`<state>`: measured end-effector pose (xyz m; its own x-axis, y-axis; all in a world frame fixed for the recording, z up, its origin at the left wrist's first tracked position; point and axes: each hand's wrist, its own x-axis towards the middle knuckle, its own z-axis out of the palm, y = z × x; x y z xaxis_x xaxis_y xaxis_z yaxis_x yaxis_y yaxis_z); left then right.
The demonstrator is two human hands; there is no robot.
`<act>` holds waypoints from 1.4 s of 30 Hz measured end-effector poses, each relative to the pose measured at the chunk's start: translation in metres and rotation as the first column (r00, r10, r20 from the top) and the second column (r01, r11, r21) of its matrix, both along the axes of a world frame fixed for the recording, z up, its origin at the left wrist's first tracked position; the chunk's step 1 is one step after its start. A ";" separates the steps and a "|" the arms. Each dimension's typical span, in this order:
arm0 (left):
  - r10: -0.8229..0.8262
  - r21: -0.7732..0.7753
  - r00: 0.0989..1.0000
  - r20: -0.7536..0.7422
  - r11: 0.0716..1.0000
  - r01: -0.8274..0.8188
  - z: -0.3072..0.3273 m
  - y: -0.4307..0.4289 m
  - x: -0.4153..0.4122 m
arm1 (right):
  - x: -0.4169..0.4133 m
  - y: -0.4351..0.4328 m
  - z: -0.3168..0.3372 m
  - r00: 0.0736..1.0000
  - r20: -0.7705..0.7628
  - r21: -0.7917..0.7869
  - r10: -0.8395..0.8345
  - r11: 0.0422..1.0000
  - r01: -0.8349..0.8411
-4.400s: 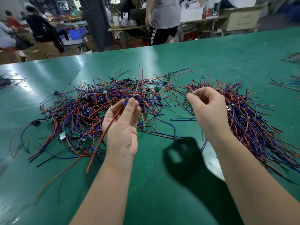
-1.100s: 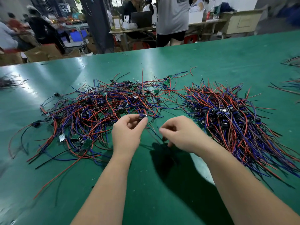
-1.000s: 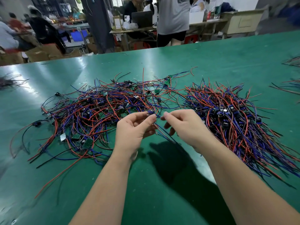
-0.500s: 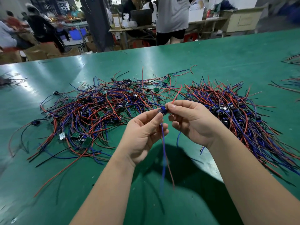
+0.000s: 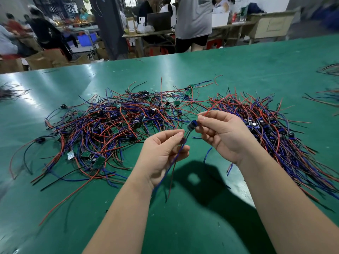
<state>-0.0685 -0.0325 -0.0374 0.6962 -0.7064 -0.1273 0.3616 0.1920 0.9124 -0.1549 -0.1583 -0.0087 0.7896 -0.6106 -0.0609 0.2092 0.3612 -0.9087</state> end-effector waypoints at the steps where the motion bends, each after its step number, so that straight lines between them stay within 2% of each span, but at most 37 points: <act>1: 0.022 0.037 1.000 0.004 0.999 -0.022 -0.002 0.000 0.003 | 0.000 0.000 0.003 1.000 0.002 0.005 -0.024 1.000 0.024; 4: 0.122 0.183 0.986 0.112 0.973 -0.141 -0.008 0.001 0.013 | 0.007 -0.010 0.024 0.996 0.012 -0.040 -0.085 0.996 0.085; 6: 0.194 0.256 0.942 0.275 0.929 -0.266 -0.013 0.003 0.020 | 0.018 -0.024 0.049 0.990 0.057 -0.115 -0.131 0.984 0.136; 7: 0.212 0.294 0.887 0.411 0.890 -0.349 -0.014 0.006 0.024 | 0.027 -0.034 0.063 0.982 0.088 -0.151 -0.165 0.973 0.177; 9: 0.155 0.348 0.699 0.698 0.780 -0.521 -0.014 0.012 0.028 | 0.046 -0.054 0.086 0.964 0.129 -0.174 -0.232 0.952 0.252; 10: 0.089 0.366 0.601 0.794 0.719 -0.590 -0.014 0.017 0.029 | 0.055 -0.062 0.092 0.967 0.093 -0.181 -0.236 0.951 0.249; 12: -0.053 0.410 0.474 0.879 0.594 -0.692 -0.017 0.023 0.032 | 0.066 -0.072 0.092 0.970 -0.139 -0.248 -0.197 0.956 0.159; 14: -0.152 0.482 0.467 0.871 0.446 -0.754 -0.020 0.026 0.034 | 0.069 -0.076 0.081 0.913 -0.386 -0.328 -0.134 0.945 0.000; 15: -0.191 0.525 0.491 0.850 0.382 -0.761 -0.021 0.027 0.035 | 0.068 -0.074 0.074 0.890 -0.443 -0.348 -0.110 0.936 -0.058; 19: -0.316 0.687 0.617 0.721 0.207 -0.697 -0.024 0.029 0.042 | 0.055 -0.061 0.047 0.891 -0.447 -0.355 -0.086 0.931 -0.088; 21: -0.349 0.722 0.647 0.678 0.146 -0.677 -0.026 0.031 0.046 | 0.046 -0.051 0.031 0.902 -0.425 -0.351 -0.076 0.932 -0.087; 25: -0.345 0.638 0.572 0.744 0.113 -0.762 -0.025 0.035 0.050 | 0.030 -0.026 -0.001 0.927 -0.369 -0.376 -0.067 0.923 -0.083; 29: -0.310 0.627 0.573 0.759 0.109 -0.771 -0.024 0.036 0.053 | 0.023 -0.003 -0.032 0.936 -0.321 -0.442 -0.147 0.897 -0.011; 32: -0.271 0.580 0.537 0.799 0.105 -0.808 -0.026 0.036 0.055 | 0.024 0.009 -0.045 0.928 -0.326 -0.498 -0.180 0.867 -0.006; 36: -0.281 0.610 0.574 0.769 0.054 -0.790 -0.027 0.036 0.063 | 0.023 0.017 -0.048 0.924 -0.347 -0.576 -0.160 0.814 -0.075; 40: -0.185 0.595 0.572 0.799 0.102 -0.798 -0.025 0.040 0.065 | 0.021 0.018 -0.046 0.916 -0.339 -0.676 -0.214 0.733 -0.079; 42: -0.035 0.471 0.473 0.880 0.195 -0.861 -0.021 0.039 0.061 | 0.020 0.017 -0.043 0.915 -0.324 -0.700 -0.240 0.711 -0.062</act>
<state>-0.0076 0.0060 -0.0580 0.9615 -0.0374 0.2724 -0.1656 -0.8697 0.4651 -0.1351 -0.1415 -0.0514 0.7360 -0.6638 0.1329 -0.1928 -0.3936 -0.8988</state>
